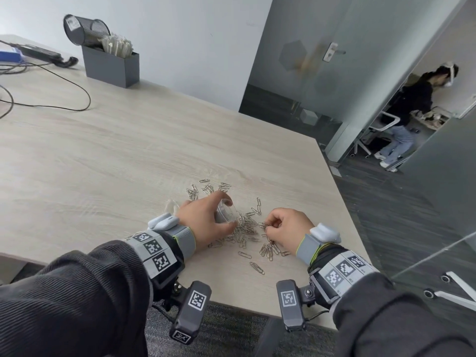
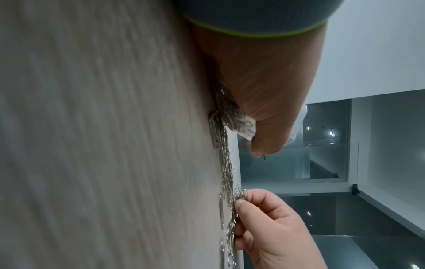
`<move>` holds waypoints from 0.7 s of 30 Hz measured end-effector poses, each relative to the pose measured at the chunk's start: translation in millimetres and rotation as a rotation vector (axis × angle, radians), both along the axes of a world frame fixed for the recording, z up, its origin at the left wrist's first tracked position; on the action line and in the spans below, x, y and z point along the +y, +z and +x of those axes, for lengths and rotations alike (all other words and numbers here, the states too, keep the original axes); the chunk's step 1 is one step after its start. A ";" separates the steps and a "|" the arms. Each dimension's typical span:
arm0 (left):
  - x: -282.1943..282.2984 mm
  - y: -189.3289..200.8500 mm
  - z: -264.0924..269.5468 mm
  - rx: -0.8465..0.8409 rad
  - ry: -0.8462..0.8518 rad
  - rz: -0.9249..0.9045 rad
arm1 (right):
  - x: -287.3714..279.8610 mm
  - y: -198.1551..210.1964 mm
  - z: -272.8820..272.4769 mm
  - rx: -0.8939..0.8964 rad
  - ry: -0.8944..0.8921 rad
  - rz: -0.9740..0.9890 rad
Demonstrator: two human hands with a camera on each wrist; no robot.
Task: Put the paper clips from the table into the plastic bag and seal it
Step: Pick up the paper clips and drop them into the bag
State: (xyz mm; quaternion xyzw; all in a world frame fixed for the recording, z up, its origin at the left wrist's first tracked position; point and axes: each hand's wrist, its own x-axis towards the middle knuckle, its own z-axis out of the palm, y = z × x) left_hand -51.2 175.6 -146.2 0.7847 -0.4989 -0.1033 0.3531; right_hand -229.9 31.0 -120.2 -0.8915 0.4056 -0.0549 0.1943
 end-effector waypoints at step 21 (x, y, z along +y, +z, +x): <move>-1.4 -1.1 -0.9 -0.035 -0.012 0.044 | 43.9 33.7 57.9 -0.234 0.361 -0.038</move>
